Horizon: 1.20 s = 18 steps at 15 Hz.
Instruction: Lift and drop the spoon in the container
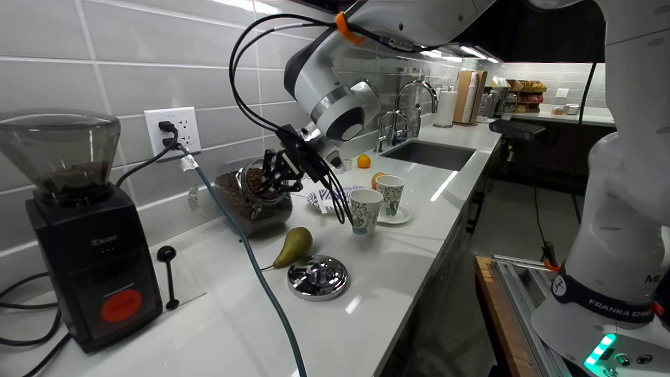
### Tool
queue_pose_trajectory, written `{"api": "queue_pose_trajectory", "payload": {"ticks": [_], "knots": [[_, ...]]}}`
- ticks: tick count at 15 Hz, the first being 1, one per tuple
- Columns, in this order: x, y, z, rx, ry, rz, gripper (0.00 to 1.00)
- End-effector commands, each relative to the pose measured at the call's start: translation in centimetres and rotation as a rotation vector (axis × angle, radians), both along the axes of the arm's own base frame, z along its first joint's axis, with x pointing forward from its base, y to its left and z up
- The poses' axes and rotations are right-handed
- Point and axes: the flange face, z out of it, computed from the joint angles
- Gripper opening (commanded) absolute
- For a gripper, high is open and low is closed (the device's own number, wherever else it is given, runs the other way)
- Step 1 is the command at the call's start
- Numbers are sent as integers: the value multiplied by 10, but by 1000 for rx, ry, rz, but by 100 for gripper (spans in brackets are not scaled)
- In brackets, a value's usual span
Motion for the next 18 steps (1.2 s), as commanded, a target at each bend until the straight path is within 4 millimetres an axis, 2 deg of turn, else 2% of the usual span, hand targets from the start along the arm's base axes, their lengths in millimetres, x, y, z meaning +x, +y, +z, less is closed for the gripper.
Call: {"api": "queue_pose_trajectory", "payload": {"ticks": [1, 8, 10, 14, 15, 16, 18], "knots": [[2, 2, 5, -3, 0, 40, 42], [-2, 6, 18, -25, -19, 67, 91], [-4, 8, 23, -33, -28, 71, 100], [-12, 9, 30, -57, -38, 75, 100], [-13, 9, 32, -64, -41, 74, 75], [-14, 9, 34, -69, -45, 74, 74], [-17, 9, 41, -80, -56, 80, 60]]}}
